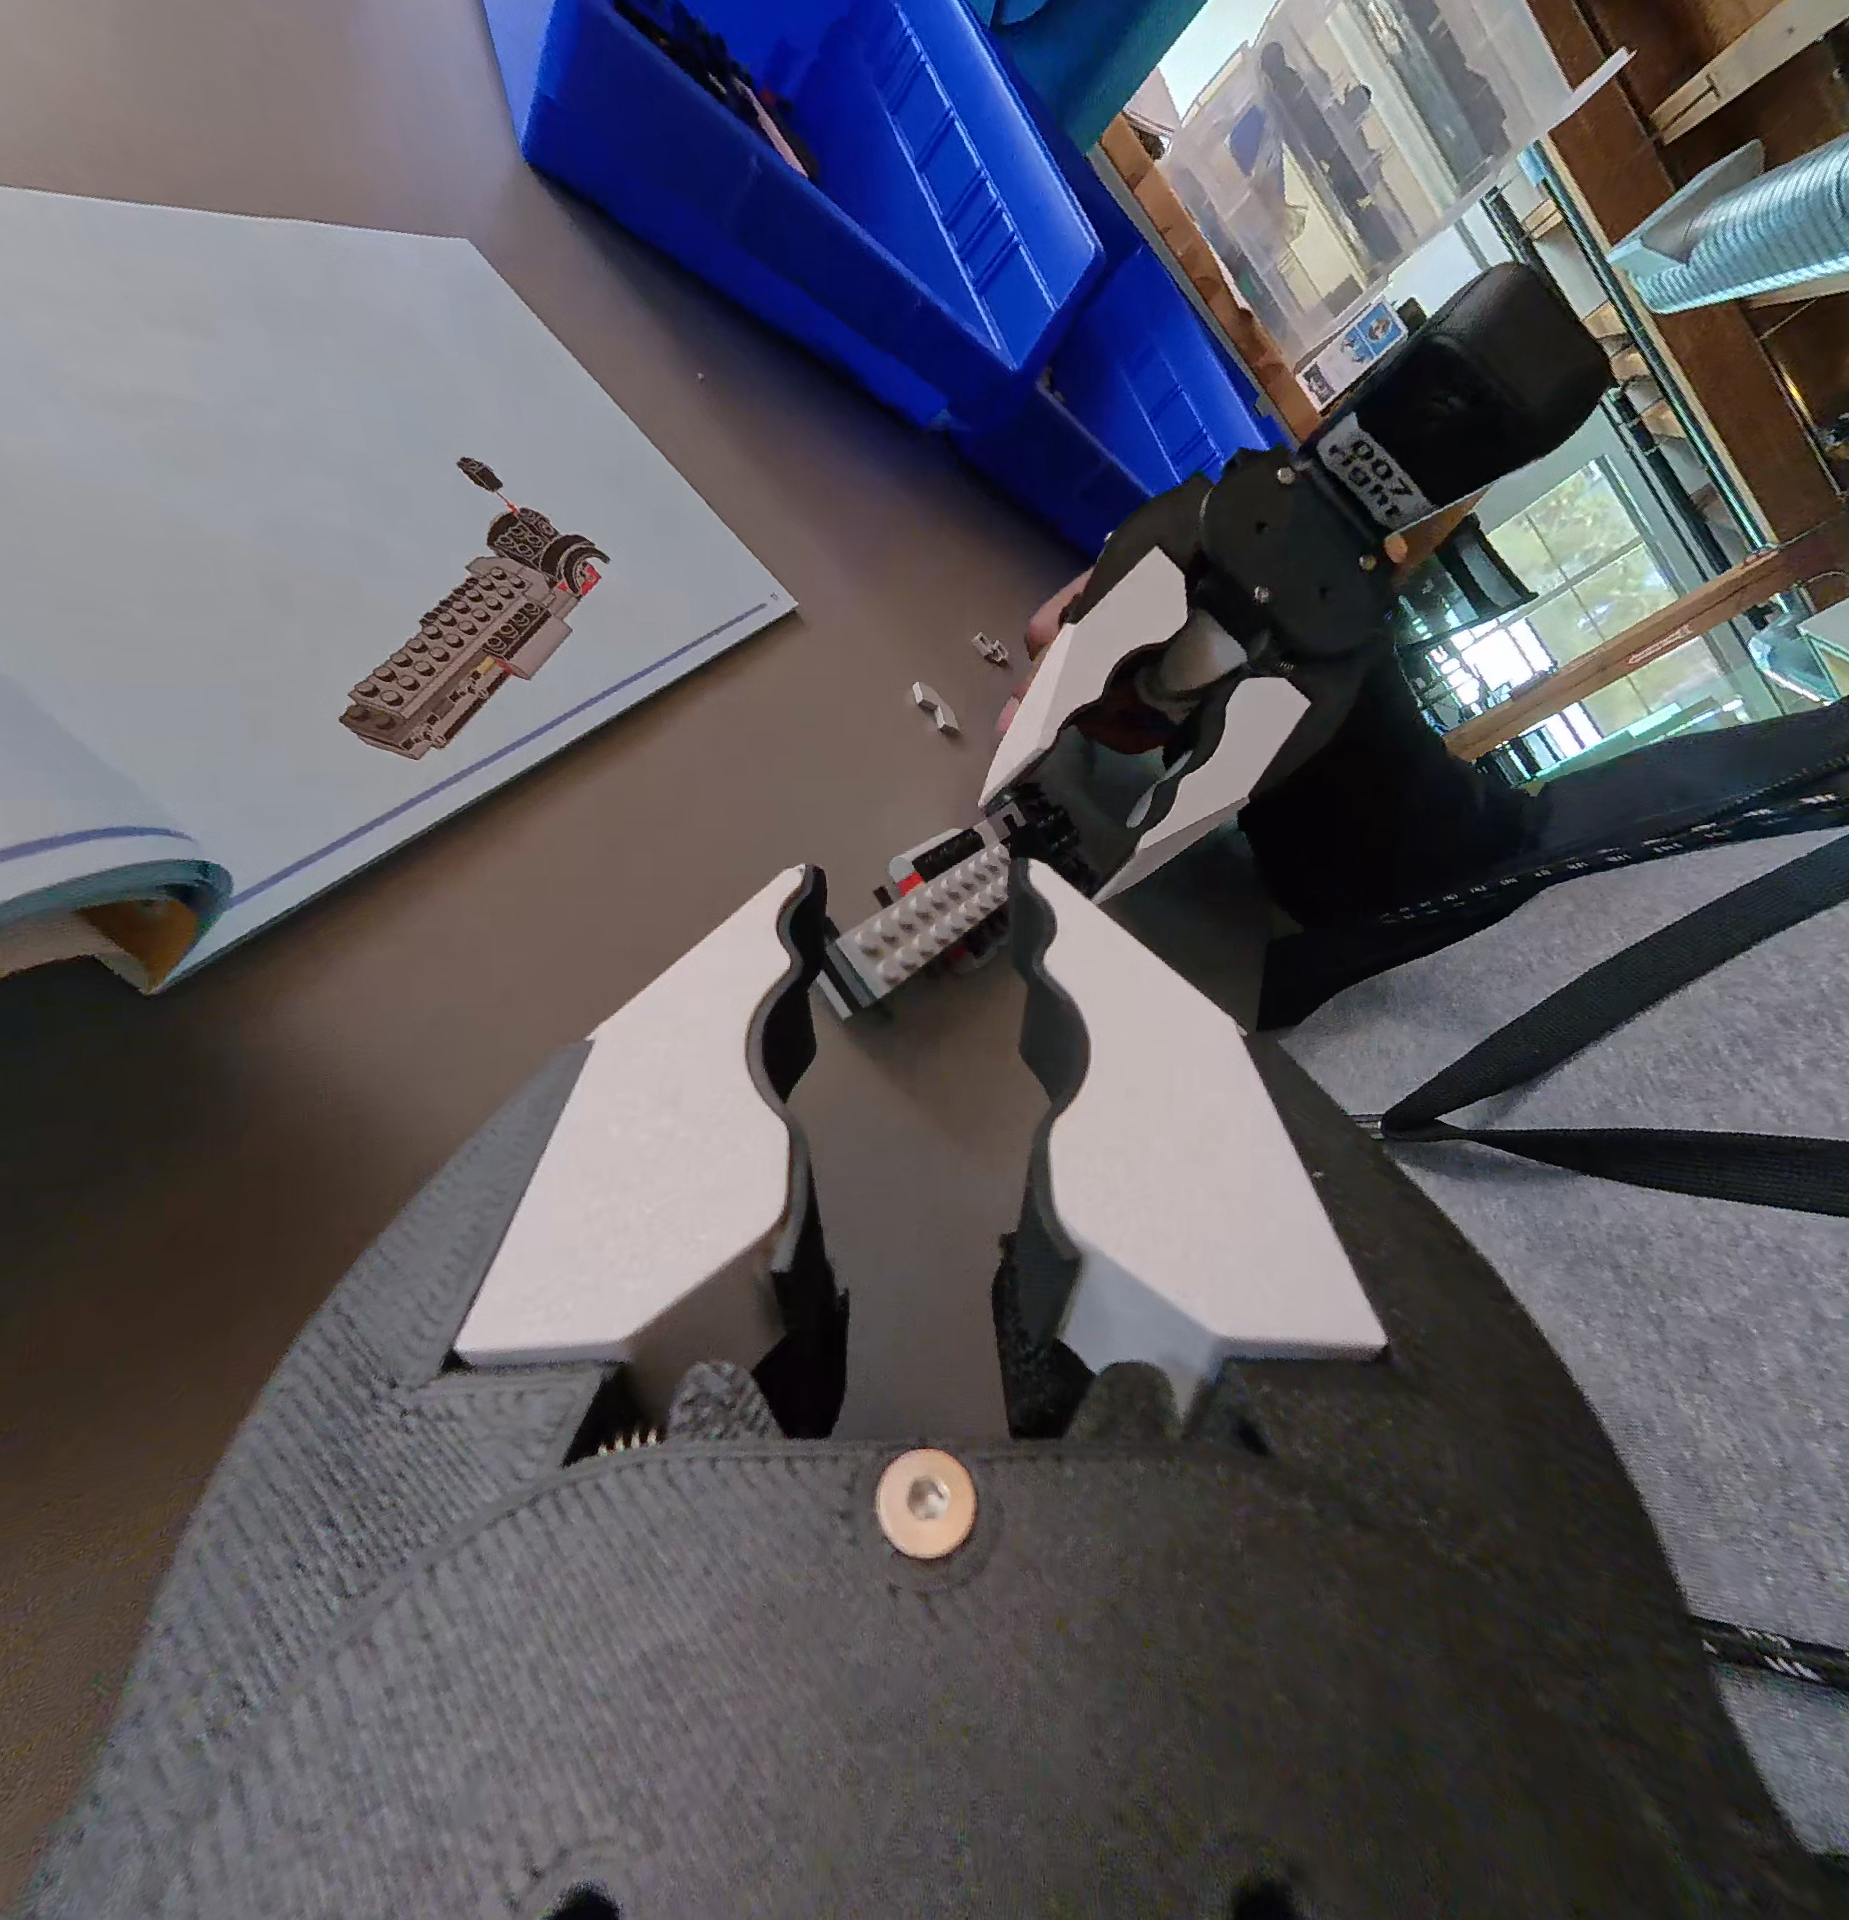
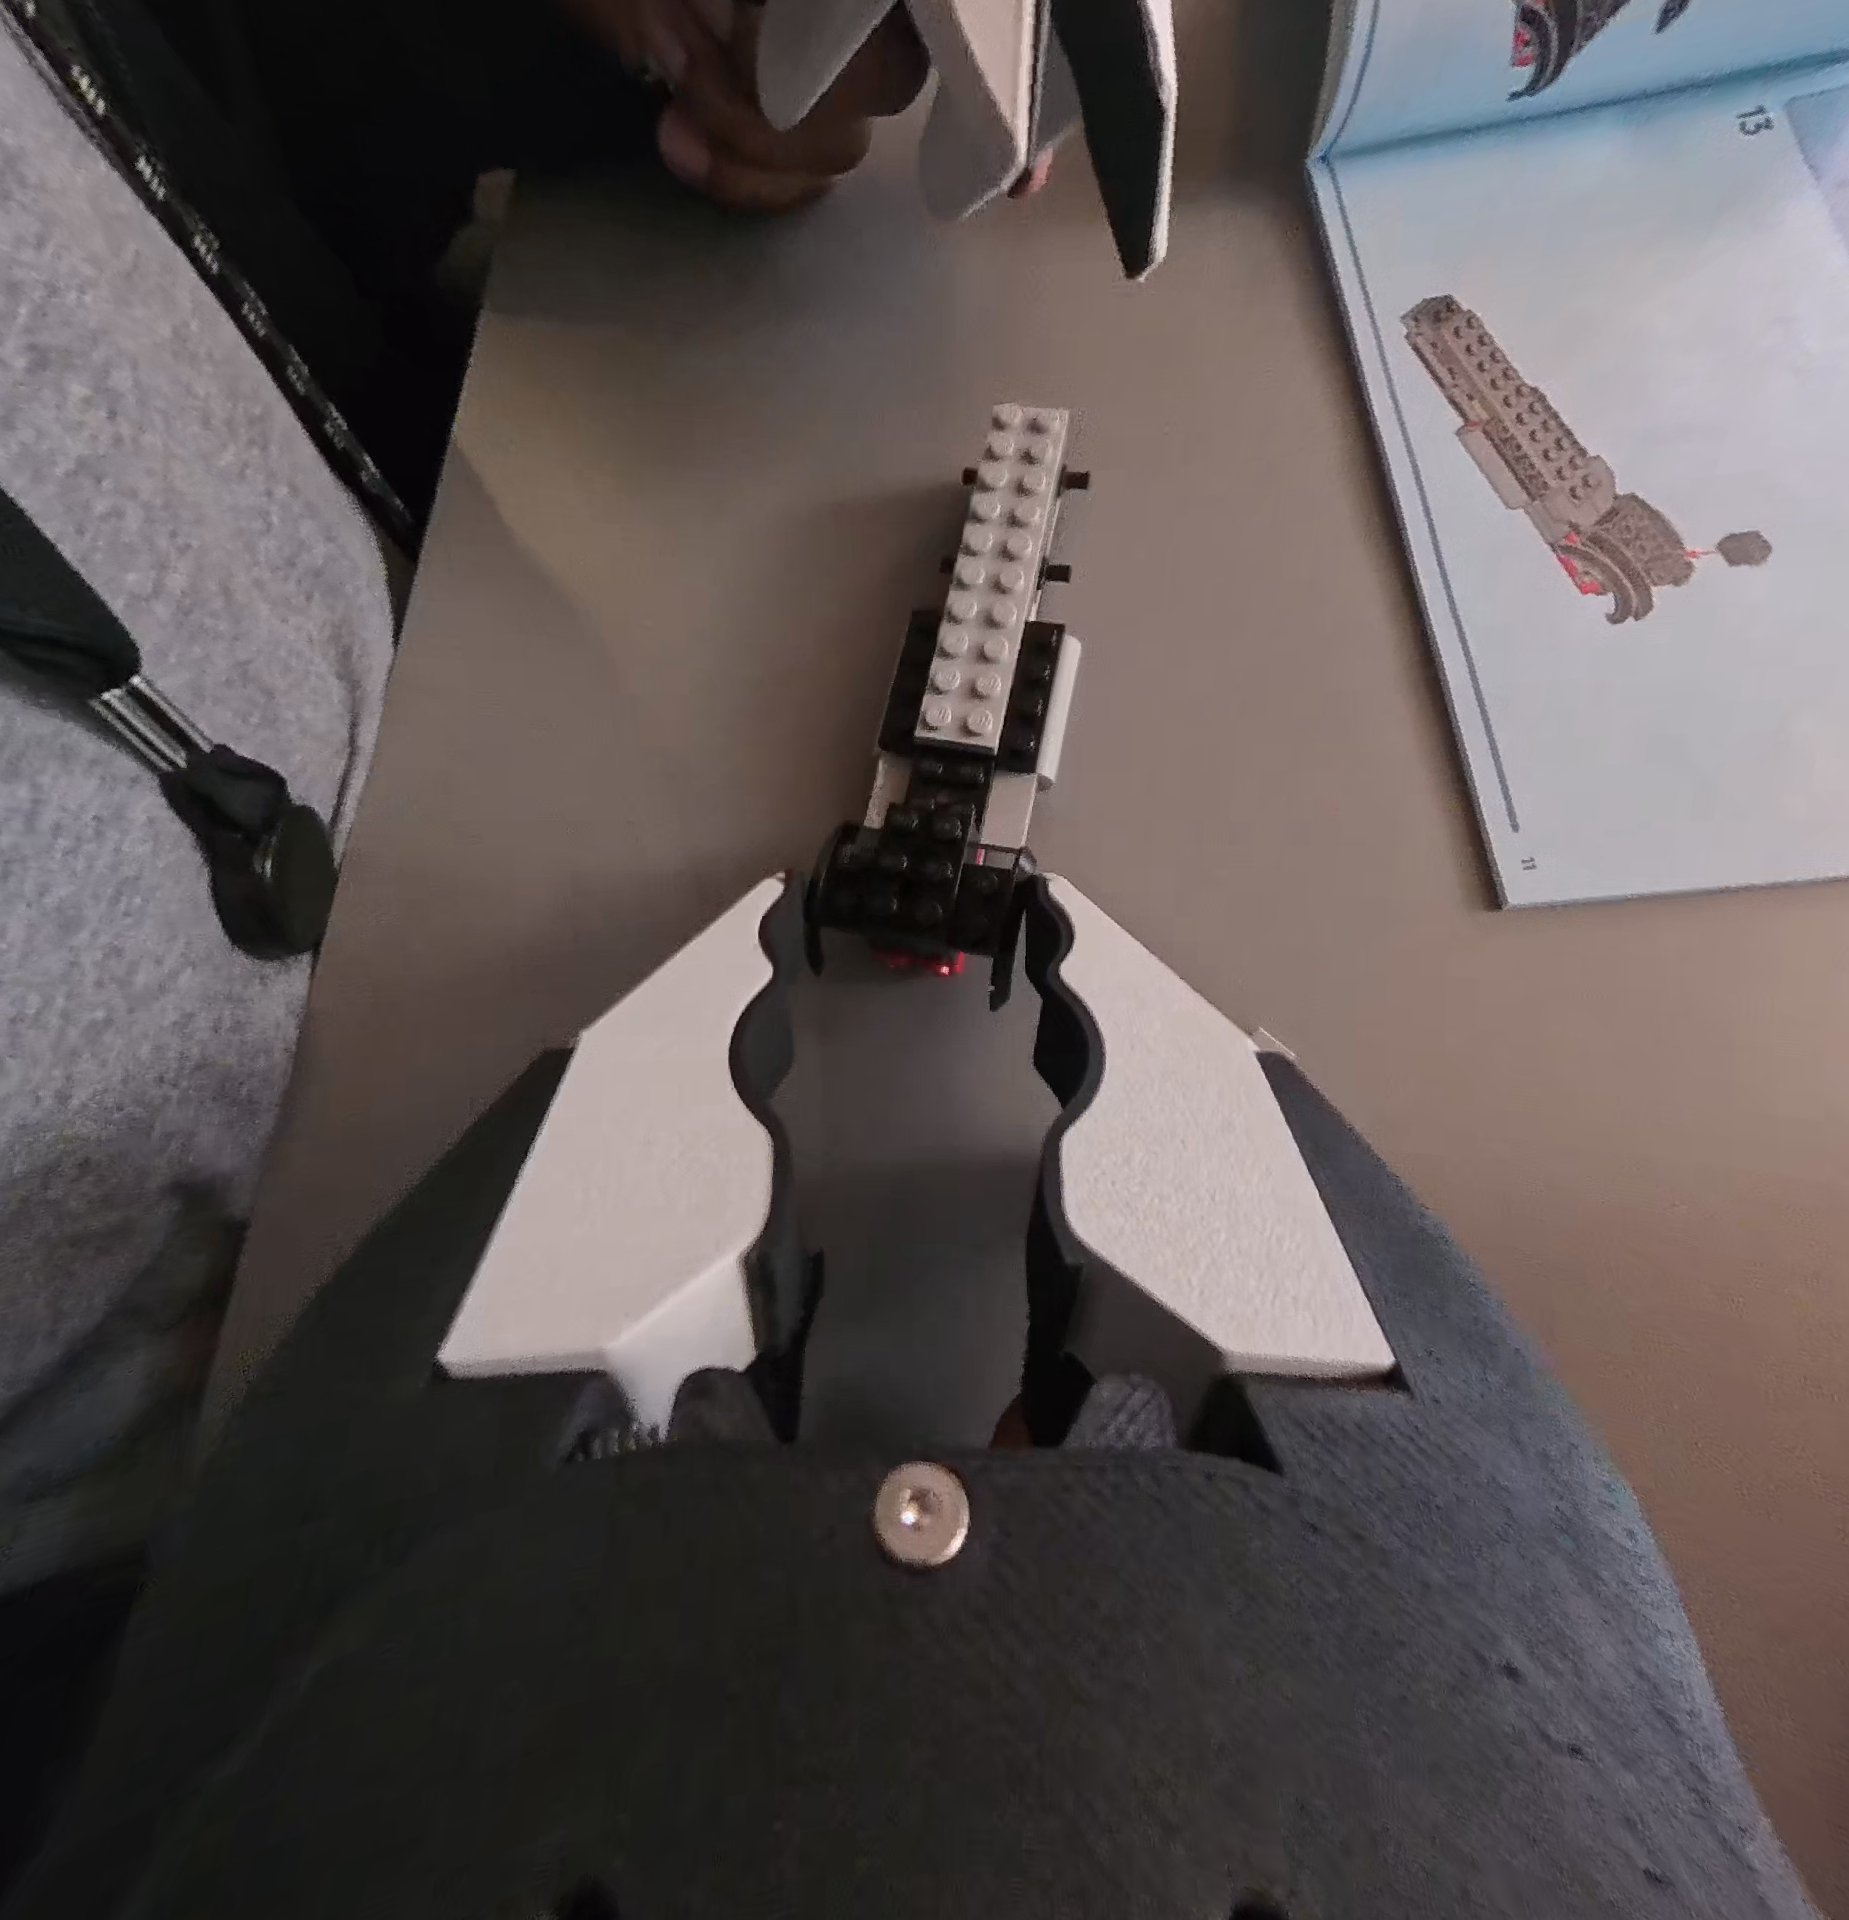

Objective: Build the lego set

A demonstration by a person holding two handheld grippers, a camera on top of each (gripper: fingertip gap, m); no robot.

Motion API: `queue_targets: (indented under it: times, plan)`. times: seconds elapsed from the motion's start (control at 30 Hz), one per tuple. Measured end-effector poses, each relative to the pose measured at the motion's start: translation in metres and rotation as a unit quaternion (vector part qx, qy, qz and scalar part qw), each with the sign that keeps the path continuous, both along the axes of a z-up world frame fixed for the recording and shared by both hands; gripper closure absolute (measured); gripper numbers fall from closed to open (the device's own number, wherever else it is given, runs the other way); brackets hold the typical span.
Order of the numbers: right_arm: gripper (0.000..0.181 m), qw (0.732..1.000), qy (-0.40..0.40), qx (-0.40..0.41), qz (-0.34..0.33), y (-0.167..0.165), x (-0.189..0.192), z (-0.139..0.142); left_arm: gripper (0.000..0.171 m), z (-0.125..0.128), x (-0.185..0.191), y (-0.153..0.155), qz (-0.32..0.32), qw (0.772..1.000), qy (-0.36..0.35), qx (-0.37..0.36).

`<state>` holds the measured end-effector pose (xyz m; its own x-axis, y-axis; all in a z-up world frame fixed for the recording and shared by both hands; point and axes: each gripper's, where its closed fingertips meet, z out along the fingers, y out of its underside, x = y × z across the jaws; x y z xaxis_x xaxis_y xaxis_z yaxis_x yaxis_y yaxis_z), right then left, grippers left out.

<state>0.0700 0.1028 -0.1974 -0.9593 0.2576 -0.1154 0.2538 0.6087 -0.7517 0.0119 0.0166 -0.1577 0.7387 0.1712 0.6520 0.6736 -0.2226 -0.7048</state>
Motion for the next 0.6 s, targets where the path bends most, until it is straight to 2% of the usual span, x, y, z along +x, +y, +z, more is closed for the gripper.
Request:
queue_targets:
  times: [0.23,0.37,0.47,0.6]
  plan:
    - [0.134,0.999,0.013,0.013,0.04,0.005,0.003,0.0,0.137,-0.003,0.003,0.002,-0.012,1.0,-0.008,-0.008]
    - [0.12,1.0,0.019,-0.009,0.014,0.005,0.008,0.008,0.137,-0.003,0.002,0.002,-0.011,1.0,-0.011,-0.008]
    - [0.118,0.999,0.032,-0.026,-0.013,0.003,0.01,0.014,0.137,-0.005,0.003,0.003,-0.014,1.0,-0.012,-0.016]
    - [0.118,0.998,0.051,0.008,-0.039,0.002,0.006,0.004,0.137,-0.01,0.007,0.008,-0.033,0.999,-0.005,-0.039]
